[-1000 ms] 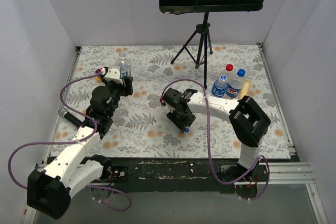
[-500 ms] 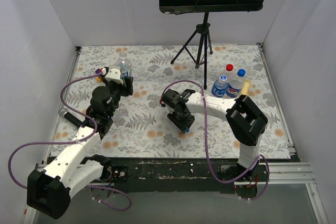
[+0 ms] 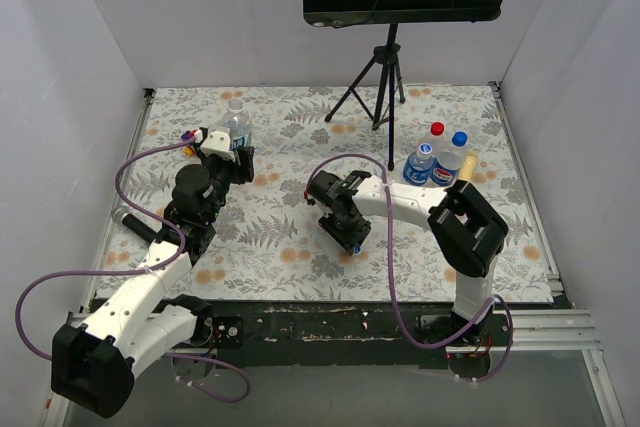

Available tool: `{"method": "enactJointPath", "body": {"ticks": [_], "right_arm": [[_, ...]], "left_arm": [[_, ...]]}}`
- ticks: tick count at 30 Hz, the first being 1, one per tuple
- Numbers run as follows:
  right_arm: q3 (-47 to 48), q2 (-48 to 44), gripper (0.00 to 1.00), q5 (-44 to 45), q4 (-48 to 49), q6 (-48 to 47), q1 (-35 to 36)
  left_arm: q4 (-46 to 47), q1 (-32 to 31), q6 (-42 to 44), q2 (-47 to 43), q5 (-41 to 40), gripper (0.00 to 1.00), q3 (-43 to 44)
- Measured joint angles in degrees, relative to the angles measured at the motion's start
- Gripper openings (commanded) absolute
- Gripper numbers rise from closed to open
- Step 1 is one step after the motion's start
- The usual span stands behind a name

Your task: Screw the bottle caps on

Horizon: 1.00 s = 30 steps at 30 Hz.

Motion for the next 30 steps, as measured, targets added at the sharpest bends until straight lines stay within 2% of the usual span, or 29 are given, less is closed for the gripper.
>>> {"method": "enactJointPath", "body": {"ticks": [3, 11, 17, 25, 30], "right_arm": [[0.0, 0.2, 0.43, 0.0, -0.2, 0.0, 0.0], [0.0, 0.2, 0.25, -0.4, -0.6, -0.5, 0.0], [-0.1, -1.7, 0.23, -1.5, -0.7, -1.5, 0.0], [0.0, -15.4, 0.2, -2.6, -2.0, -4.4, -0.7], [1.3, -24.1, 0.16, -2.7, -3.0, -6.4, -1.0]], "left_arm": [[0.0, -0.1, 0.0, 0.0, 0.1, 0.52, 0.0], [-0.2, -0.1, 0.1, -0.3, 0.7, 0.52, 0.0], [-0.2, -0.2, 0.7, -0.7, 4.2, 0.54, 0.0], [-0.8, -1.5, 3.6, -1.1, 17.9, 0.55, 0.0], [-2.8, -4.4, 7.7, -1.1, 27.8, 0.56, 0.0]]}}
